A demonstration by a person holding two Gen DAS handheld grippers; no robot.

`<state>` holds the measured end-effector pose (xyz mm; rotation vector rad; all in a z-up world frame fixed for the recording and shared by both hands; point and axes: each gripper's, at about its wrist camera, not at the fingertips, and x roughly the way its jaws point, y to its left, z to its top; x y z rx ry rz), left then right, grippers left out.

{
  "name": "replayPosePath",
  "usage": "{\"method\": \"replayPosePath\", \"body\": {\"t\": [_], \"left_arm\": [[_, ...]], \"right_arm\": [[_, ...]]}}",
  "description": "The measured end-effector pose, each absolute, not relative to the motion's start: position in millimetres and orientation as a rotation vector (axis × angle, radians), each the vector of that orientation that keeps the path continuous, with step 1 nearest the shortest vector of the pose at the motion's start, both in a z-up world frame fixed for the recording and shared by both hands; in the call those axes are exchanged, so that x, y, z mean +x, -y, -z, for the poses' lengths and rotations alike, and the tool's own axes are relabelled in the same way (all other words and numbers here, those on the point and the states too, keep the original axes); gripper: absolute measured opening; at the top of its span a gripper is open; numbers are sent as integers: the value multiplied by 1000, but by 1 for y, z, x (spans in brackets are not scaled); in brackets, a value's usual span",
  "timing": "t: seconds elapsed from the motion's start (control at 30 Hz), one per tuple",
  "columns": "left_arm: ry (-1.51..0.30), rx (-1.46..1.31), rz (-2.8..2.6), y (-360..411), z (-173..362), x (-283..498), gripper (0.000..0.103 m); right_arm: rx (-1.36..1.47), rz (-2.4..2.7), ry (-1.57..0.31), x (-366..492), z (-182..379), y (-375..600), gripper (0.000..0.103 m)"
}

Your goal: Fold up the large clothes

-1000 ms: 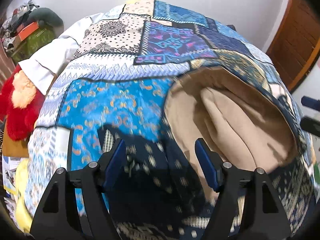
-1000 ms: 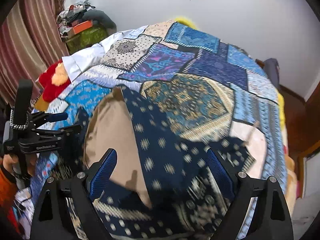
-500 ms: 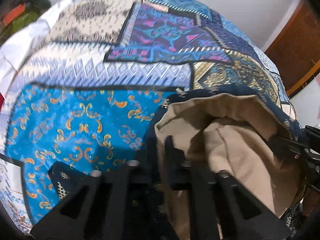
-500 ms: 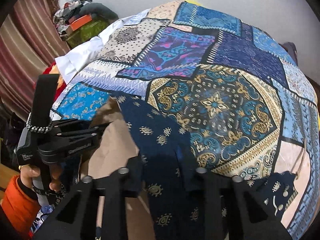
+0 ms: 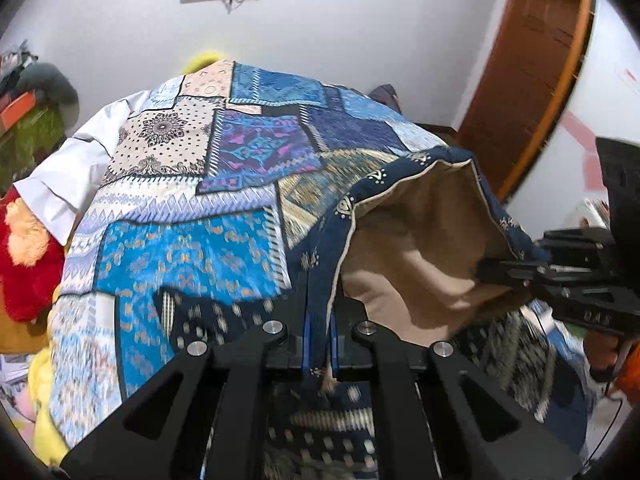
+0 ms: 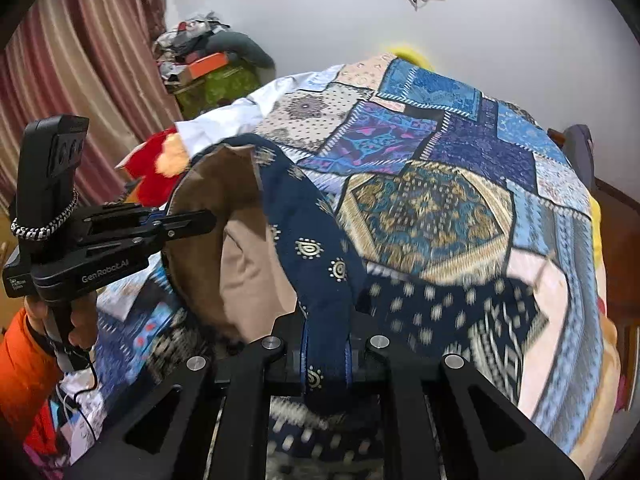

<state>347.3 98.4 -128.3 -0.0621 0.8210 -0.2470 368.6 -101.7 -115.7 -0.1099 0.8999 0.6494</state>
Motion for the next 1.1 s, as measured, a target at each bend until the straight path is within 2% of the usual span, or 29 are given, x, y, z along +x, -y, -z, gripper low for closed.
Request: {"method": "replayPosePath", "body": {"t": [0.13, 0.43, 0.63, 0.8, 0.97, 1.1], "left_arm": [[-859, -36, 267, -86, 139, 304, 6], [-984, -35, 278, -74, 193, 243, 7], [-1061, -27, 260, -72, 225, 222, 22], [-1126, 31, 211, -72, 249, 205, 24], [-1137, 8, 161, -93, 245, 195, 24], [-1093, 29, 85, -115, 222, 199, 24]], "right_arm": [[-96, -666, -921, 326, 116, 117, 10], [-147, -637, -1014, 263, 155, 136, 11], [-173, -583, -1059, 247, 173, 152, 11], [-202, -556, -1059, 234, 177, 164, 11], [-219, -558, -1043, 218, 168, 178, 11], [-213, -563, -1042, 212, 158, 196, 11]]}}
